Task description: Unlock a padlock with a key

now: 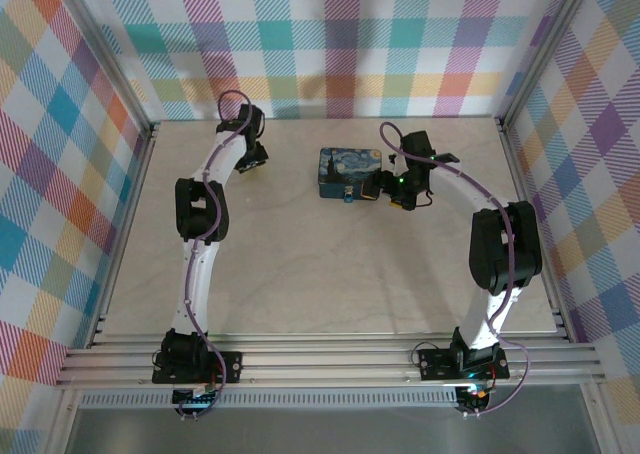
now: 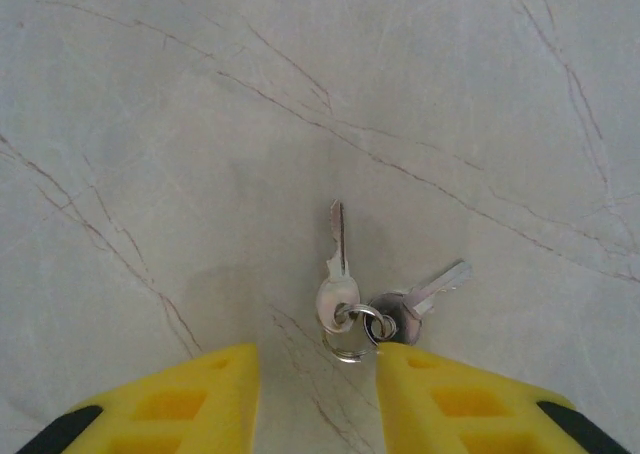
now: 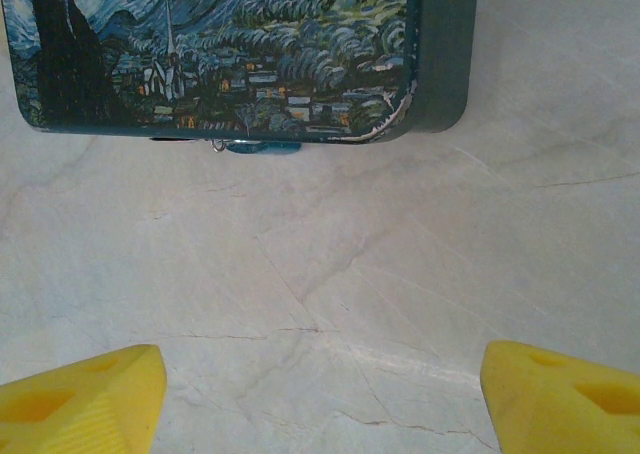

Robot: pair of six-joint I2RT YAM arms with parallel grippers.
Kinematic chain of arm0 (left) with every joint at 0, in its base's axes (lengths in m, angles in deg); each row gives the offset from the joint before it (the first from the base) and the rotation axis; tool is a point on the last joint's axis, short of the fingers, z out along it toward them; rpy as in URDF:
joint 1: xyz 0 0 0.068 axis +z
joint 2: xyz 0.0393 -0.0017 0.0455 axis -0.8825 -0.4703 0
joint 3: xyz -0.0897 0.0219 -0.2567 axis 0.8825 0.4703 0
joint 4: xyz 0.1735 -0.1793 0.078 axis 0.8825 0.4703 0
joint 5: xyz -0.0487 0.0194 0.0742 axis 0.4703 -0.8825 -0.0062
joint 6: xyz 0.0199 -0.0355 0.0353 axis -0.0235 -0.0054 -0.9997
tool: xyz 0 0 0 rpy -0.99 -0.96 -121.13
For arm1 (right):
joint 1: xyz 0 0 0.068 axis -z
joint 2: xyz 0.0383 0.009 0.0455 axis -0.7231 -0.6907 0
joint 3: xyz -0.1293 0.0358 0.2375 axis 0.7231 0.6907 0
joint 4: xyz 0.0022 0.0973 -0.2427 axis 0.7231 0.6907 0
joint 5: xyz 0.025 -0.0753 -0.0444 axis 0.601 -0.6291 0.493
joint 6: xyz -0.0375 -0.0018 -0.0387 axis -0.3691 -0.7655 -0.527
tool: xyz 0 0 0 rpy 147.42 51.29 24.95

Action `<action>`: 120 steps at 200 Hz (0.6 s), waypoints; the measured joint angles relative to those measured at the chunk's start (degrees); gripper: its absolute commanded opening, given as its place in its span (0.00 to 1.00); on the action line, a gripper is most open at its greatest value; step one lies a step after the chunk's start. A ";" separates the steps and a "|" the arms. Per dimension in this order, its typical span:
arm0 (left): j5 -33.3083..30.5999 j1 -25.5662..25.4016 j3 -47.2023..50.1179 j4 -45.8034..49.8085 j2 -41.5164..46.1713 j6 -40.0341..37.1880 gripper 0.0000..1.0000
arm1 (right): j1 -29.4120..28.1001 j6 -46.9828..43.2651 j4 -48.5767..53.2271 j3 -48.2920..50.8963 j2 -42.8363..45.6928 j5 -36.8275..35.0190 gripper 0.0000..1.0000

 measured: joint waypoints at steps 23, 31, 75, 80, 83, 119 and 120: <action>-0.04 0.02 0.00 -0.13 -0.07 -0.98 0.31 | -0.07 0.00 0.02 0.00 0.00 -0.02 0.82; -0.04 0.02 0.00 -0.17 -0.09 -1.11 0.30 | -0.11 0.00 0.00 0.00 0.00 -0.04 0.82; 0.00 0.04 0.00 -0.17 -0.09 -2.51 0.09 | -0.33 0.00 0.02 0.00 0.09 -0.02 0.82; 0.09 0.04 0.00 -0.17 -0.09 -2.60 0.05 | -0.33 0.00 0.02 -0.02 0.11 -0.02 0.82; 0.13 0.07 0.00 -0.17 -0.09 -2.62 0.04 | -0.33 0.00 0.02 0.00 0.17 -0.04 0.82; 1.11 0.20 1.97 -1.64 0.92 -3.80 0.00 | -0.33 0.00 0.11 0.00 1.27 -0.04 0.82; 1.16 0.20 2.29 -1.77 1.07 -3.85 0.00 | -0.33 0.00 0.11 0.00 1.31 -0.04 0.82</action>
